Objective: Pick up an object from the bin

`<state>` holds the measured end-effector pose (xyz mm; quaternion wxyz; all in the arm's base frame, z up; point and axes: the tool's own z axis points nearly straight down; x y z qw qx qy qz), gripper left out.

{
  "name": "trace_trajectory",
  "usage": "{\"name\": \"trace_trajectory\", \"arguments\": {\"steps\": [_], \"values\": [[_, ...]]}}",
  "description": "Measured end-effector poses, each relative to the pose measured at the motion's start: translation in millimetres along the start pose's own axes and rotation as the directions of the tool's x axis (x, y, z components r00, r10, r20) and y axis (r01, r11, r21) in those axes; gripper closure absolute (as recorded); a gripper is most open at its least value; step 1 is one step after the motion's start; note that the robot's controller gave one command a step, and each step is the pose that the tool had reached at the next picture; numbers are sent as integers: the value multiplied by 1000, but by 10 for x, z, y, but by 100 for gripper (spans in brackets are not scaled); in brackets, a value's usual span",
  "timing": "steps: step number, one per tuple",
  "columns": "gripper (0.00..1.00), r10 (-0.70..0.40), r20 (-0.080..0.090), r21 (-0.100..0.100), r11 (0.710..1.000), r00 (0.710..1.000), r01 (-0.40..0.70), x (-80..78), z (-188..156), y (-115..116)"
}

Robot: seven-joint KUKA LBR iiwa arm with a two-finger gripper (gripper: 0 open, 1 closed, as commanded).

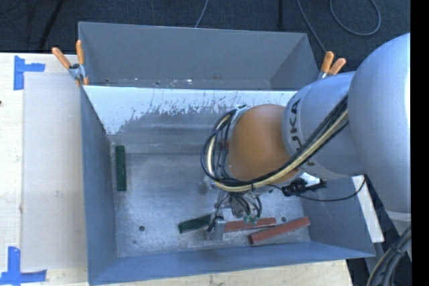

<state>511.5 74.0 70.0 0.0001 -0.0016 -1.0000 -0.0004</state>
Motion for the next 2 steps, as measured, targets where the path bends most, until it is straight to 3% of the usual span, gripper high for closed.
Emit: {"name": "trace_trajectory", "arguments": {"steps": [1,2], "values": [[100,1,0,0,1000,1000,-1,-1,-2,-2],[100,-26,9,0,1000,1000,26,127,-1947,-21]]}}
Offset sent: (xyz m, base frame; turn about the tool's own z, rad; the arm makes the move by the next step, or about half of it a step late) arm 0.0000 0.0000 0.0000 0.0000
